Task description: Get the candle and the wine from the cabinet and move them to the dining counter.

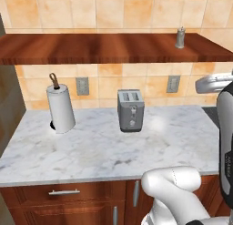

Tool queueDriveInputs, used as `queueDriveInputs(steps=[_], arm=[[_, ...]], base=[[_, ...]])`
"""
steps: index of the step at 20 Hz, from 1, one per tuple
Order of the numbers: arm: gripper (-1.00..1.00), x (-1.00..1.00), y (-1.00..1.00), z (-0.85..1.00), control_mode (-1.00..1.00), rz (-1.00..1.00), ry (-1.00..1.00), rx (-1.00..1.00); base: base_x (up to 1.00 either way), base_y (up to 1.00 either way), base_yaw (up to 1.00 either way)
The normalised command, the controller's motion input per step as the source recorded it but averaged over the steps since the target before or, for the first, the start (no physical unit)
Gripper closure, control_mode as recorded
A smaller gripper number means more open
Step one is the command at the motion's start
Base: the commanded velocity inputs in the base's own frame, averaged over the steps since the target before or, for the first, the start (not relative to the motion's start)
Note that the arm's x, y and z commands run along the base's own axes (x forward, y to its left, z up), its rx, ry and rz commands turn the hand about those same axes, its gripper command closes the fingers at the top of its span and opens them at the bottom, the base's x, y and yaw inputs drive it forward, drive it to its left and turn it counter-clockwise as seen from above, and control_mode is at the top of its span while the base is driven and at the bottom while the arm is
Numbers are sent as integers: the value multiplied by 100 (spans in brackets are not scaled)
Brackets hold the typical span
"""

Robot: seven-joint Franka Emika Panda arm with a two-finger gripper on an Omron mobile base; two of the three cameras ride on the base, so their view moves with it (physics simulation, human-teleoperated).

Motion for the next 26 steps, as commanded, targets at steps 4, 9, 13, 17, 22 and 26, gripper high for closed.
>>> queueDriveInputs(steps=[4,9,13,17,22,26], arm=[[-100,7,0,19,-100,0,-35,-1],[-100,19,0,23,-100,0,-18,0],[-100,29,0,34,-100,0,-4,0],[-100,38,0,34,-100,0,0,0],[-100,41,0,25,-100,0,1,0],[-100,63,-4,0,-100,0,1,4]], base=[[0,0,0],[0,0,0],[0,0,0],[0,0,0],[0,0,0],[0,0,0]])
